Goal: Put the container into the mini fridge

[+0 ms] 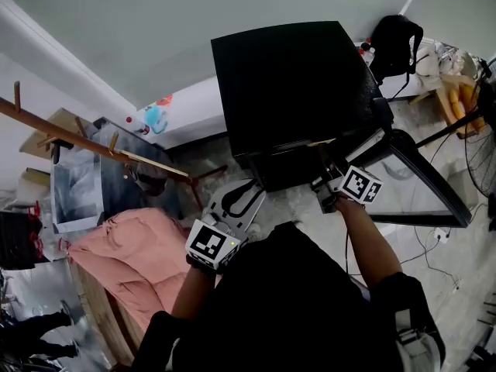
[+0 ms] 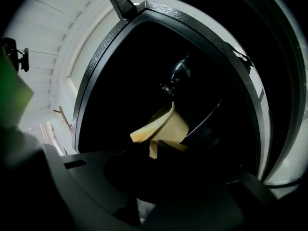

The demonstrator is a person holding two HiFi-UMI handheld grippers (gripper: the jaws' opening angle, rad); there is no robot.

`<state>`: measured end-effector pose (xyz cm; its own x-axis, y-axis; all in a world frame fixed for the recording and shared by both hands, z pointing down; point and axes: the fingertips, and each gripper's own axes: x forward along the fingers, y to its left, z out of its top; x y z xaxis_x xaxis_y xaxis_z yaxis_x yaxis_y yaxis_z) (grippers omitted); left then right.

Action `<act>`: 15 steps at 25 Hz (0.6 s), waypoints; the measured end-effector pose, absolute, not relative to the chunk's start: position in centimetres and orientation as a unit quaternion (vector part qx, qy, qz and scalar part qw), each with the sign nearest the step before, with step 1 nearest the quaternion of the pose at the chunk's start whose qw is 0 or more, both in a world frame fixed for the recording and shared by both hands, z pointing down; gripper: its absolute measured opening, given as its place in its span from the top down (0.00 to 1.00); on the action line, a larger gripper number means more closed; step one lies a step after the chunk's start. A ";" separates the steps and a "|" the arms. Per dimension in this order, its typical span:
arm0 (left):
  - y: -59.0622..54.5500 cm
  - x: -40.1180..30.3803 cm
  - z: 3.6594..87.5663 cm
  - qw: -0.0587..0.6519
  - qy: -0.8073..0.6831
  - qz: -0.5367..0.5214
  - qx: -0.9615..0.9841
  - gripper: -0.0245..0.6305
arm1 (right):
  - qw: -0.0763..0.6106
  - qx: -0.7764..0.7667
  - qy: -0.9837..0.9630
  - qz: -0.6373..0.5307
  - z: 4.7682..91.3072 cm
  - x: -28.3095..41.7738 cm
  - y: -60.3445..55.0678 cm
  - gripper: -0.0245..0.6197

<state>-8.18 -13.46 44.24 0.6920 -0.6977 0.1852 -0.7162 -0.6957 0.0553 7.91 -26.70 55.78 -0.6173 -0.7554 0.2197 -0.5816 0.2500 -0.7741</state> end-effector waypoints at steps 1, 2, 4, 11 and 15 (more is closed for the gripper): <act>-13.4 -8.3 44.2 0.060 -0.387 0.076 0.917 0.80 | 0.094 -0.428 0.786 -0.437 55.9 7.9 -26.9 0.85; -13.4 -8.4 44.2 0.059 -0.388 0.076 0.917 0.80 | 0.090 -0.430 0.787 -0.434 55.9 8.0 -27.0 0.85; -13.3 -8.6 44.1 0.059 -0.391 0.074 0.915 0.80 | 0.085 -0.431 0.789 -0.429 55.9 8.0 -27.2 0.86; -13.2 -10.1 43.9 0.069 -0.406 0.063 0.909 0.80 | 0.077 -0.440 0.793 -0.416 55.6 7.5 -26.6 0.86; -13.2 -10.3 43.8 0.062 -0.403 0.061 0.911 0.80 | 0.083 -0.429 0.808 -0.395 53.5 6.8 -25.0 0.86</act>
<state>-10.28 -13.18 43.79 0.6675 -0.7271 0.1605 -0.7421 -0.6673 0.0634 6.80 -25.04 53.48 -0.6187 -0.7586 0.2041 -0.6275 0.3209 -0.7094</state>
